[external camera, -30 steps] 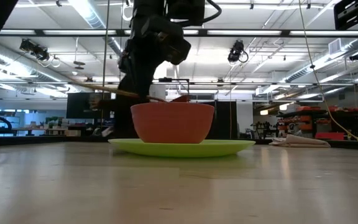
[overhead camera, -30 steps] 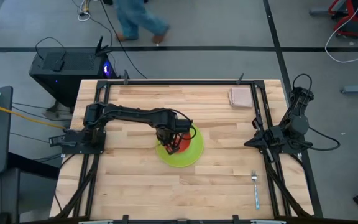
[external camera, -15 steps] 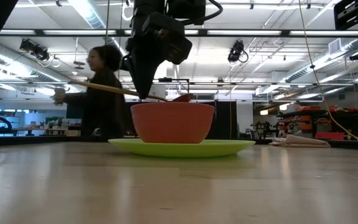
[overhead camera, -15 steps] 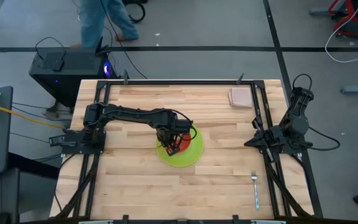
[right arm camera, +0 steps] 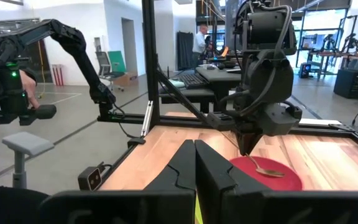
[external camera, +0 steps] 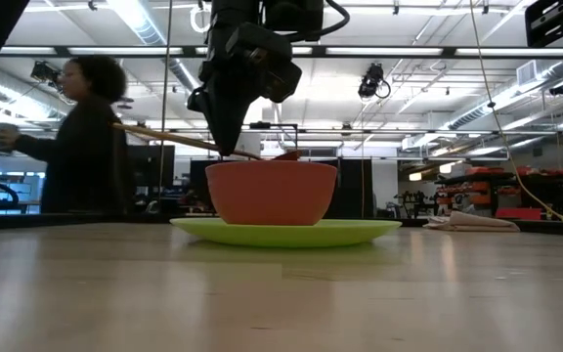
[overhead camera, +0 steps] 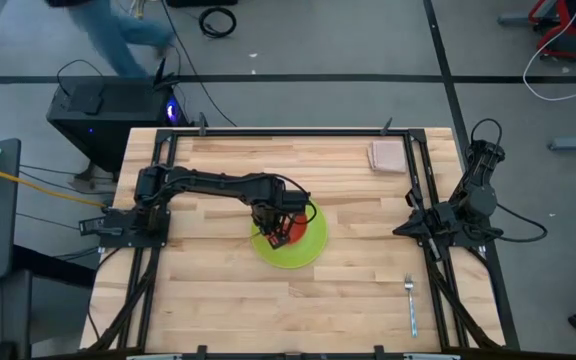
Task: Pick and place plate/cup/fork/spoon on tray
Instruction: Put the gold spoon into the orange bowl, then put the silver fork beside the green plate on the table
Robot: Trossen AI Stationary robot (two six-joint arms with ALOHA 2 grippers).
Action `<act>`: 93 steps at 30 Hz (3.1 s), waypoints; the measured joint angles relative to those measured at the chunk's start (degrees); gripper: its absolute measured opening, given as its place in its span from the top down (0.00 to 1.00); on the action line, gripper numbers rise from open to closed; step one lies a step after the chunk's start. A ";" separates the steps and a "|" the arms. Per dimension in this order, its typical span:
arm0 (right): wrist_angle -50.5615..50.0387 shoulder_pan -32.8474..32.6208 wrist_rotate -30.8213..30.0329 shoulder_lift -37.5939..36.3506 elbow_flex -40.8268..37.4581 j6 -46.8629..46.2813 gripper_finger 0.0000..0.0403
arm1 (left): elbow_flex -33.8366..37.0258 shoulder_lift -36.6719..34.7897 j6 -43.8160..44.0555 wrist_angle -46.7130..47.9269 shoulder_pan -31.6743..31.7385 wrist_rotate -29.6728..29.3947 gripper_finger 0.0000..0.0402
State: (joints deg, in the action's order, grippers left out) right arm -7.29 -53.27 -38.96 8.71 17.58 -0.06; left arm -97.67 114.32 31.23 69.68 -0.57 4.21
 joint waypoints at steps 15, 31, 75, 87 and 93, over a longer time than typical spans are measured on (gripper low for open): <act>0.02 0.02 0.00 0.00 0.00 -0.02 0.99 | 0.00 0.00 0.81 -0.19 1.50 0.04 0.77; 0.02 0.00 -0.02 0.00 0.00 -0.09 0.99 | 0.04 -2.16 -1.46 -0.24 -0.70 -9.15 0.91; -33.49 0.01 14.16 58.62 29.40 -79.53 1.00 | 5.78 -15.61 36.10 12.60 -35.26 -58.50 0.96; -36.91 0.00 37.22 65.84 29.42 -106.40 1.00 | 7.34 -15.56 37.60 12.16 -36.99 -60.15 0.95; -37.07 0.00 44.80 68.12 29.42 -117.40 1.00 | 7.34 -15.56 36.97 12.16 -36.88 -63.80 0.99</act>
State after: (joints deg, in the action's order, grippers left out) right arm -44.36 -53.28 5.84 76.83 47.00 -117.45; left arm -90.32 98.76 68.20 81.84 -37.45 -59.59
